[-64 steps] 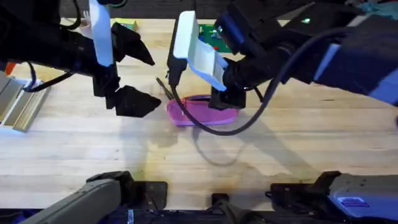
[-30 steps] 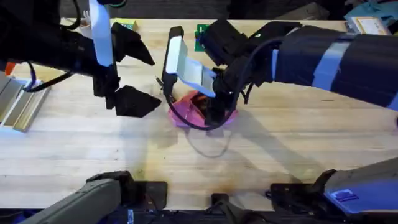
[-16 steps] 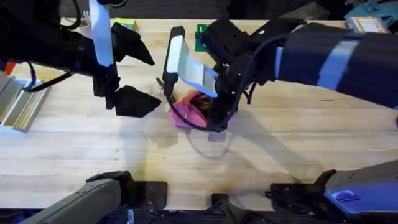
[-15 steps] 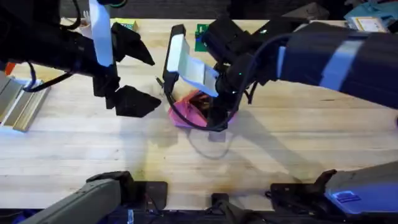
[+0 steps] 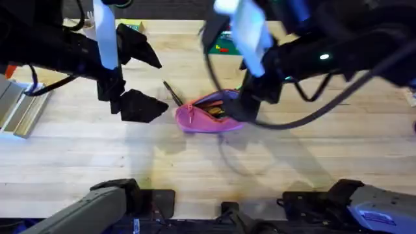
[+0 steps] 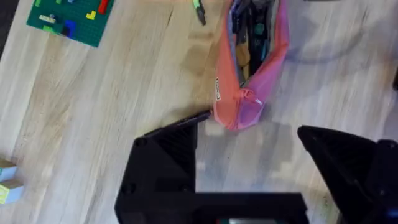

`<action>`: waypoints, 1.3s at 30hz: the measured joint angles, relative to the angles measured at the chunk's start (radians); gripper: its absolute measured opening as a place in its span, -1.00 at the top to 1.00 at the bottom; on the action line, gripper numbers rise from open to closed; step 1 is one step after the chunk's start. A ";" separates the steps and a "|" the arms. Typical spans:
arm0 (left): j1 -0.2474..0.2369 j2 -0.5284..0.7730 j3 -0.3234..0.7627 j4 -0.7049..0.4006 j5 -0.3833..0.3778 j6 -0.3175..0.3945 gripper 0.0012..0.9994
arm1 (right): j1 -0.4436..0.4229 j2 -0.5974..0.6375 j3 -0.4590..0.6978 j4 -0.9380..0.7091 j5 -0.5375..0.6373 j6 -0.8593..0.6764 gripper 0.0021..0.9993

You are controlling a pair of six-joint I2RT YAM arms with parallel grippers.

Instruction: Unzip the bag, pick up the pens from the table one at a time and place them inside, then zip the bag closed.

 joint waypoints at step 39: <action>0.000 0.000 0.000 0.000 0.000 0.000 -0.99 | -0.131 -0.100 0.002 -0.009 0.266 0.641 -1.00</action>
